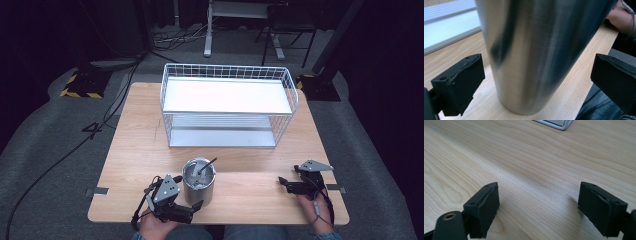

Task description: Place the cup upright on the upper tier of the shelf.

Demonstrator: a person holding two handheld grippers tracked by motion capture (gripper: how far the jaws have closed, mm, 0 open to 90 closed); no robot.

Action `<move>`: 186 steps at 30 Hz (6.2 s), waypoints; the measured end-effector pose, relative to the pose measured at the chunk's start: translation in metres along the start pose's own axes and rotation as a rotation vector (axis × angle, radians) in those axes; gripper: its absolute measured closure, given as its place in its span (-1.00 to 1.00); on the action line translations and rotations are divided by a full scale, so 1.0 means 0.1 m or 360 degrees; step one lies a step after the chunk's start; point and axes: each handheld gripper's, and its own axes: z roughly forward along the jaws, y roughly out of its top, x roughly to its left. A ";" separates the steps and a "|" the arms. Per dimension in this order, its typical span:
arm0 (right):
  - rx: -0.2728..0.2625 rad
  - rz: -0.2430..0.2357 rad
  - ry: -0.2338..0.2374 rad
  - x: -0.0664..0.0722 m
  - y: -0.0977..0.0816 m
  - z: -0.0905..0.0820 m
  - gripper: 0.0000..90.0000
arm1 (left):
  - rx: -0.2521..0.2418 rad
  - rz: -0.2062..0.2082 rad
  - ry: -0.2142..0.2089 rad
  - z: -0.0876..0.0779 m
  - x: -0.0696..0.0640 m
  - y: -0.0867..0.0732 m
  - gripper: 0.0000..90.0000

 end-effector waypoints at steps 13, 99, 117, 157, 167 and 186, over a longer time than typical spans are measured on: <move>0.0004 0.0010 0.0008 -0.01 0.00 0.00 -0.60 | -0.0037 0.0061 0.0027 0.28 0.08 -0.12 -1.00; -0.0002 0.0007 0.0027 0.00 0.00 -0.01 -0.53 | -0.0220 0.0207 -0.0127 -0.21 0.30 0.87 -0.92; -0.0005 0.0003 0.0041 0.00 0.00 -0.01 -0.52 | -0.0284 0.0238 -0.0150 -0.38 0.51 1.70 -0.92; -0.0013 -0.0014 0.0046 0.01 -0.01 -0.01 -0.45 | -0.0310 0.0034 0.0052 0.43 0.87 2.75 -0.92; -0.0014 -0.0014 0.0047 0.01 -0.01 -0.01 -0.45 | -0.0345 0.0022 0.0145 0.63 1.00 2.88 -0.92; -0.0016 -0.0012 0.0045 0.01 -0.01 -0.01 -0.45 | -0.0340 -0.0026 0.0300 0.97 1.16 2.96 -0.92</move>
